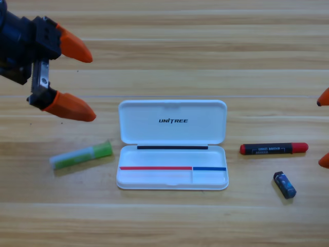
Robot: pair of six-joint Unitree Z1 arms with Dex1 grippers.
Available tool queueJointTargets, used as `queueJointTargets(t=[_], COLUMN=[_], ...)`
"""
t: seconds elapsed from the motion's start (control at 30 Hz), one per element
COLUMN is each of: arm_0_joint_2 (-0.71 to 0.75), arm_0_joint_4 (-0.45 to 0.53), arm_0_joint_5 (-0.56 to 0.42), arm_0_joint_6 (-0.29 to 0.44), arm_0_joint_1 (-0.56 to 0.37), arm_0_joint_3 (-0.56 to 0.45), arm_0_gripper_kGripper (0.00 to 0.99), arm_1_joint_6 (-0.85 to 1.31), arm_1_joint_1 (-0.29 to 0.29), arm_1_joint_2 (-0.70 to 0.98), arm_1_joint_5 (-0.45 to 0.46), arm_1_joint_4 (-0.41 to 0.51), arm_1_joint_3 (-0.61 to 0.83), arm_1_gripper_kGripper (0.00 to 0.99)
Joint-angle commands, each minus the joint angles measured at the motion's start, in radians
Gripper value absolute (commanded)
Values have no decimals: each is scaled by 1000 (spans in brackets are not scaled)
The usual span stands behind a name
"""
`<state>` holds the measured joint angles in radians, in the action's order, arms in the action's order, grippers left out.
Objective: Clean up eraser and pencils
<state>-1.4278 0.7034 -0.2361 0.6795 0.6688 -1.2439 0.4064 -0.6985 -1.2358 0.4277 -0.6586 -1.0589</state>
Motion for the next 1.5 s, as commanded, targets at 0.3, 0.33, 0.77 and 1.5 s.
queueJointTargets(t=[0.3,0.33,0.77,1.5], arm_0_joint_2=[-5,-8,-65,-457], arm_0_joint_4=[18,18,93,182], arm_0_joint_5=[21,21,363,370], arm_0_joint_6=[-38,-40,130,153], arm_0_joint_1=[18,18,-86,-187], arm_0_joint_3=[-23,-23,-115,-118], arm_0_gripper_kGripper=[990,990,977,977], arm_1_joint_6=[-23,-34,-282,-673], arm_1_joint_1=[-22,-22,-22,-29], arm_1_joint_2=[7,10,-76,-651], arm_1_joint_5=[-29,-46,-492,-438], arm_1_joint_4=[-21,-21,-147,-134], arm_1_joint_3=[51,54,19,-167], arm_1_gripper_kGripper=[986,986,983,925])
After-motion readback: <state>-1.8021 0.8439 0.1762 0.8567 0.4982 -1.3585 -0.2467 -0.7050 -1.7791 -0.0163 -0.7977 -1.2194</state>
